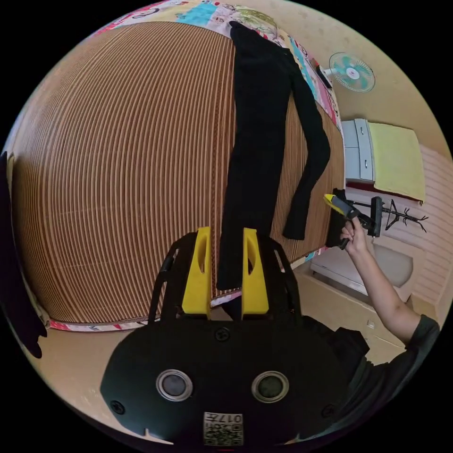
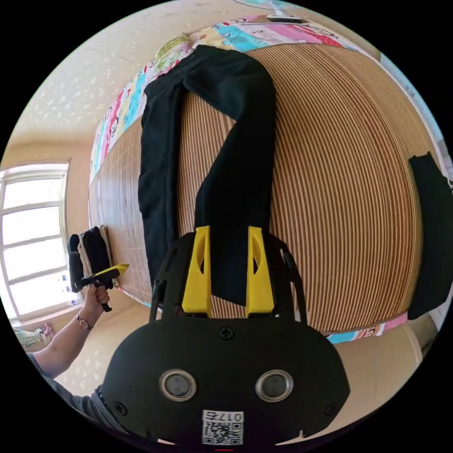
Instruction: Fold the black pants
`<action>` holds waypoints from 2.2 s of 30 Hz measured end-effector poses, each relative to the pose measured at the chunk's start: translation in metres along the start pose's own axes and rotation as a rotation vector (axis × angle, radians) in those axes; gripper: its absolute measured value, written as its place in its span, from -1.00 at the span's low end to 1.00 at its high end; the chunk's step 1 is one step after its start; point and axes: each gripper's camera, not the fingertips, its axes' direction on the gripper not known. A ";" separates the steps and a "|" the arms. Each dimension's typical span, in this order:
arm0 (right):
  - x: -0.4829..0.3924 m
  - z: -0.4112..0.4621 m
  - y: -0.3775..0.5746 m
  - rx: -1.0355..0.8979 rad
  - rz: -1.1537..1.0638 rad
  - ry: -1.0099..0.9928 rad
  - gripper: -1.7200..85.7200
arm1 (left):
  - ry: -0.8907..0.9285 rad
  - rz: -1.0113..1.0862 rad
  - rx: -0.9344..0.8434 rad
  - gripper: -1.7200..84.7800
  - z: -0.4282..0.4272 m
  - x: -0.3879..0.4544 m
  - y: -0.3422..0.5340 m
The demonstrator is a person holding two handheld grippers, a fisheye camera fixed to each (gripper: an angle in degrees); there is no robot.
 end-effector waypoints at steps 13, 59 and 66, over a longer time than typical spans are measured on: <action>-0.047 0.042 0.058 -0.368 -0.544 0.527 -0.92 | -0.008 -0.126 -0.147 -0.83 0.073 -0.051 0.091; 0.175 -0.053 0.149 -0.370 0.019 -0.114 -0.85 | -0.333 -0.043 -0.343 -0.95 0.016 -0.075 0.382; 0.149 -0.092 0.183 -0.320 -0.039 -0.053 -0.85 | -0.024 -0.295 -0.180 -0.70 -0.024 -0.111 0.469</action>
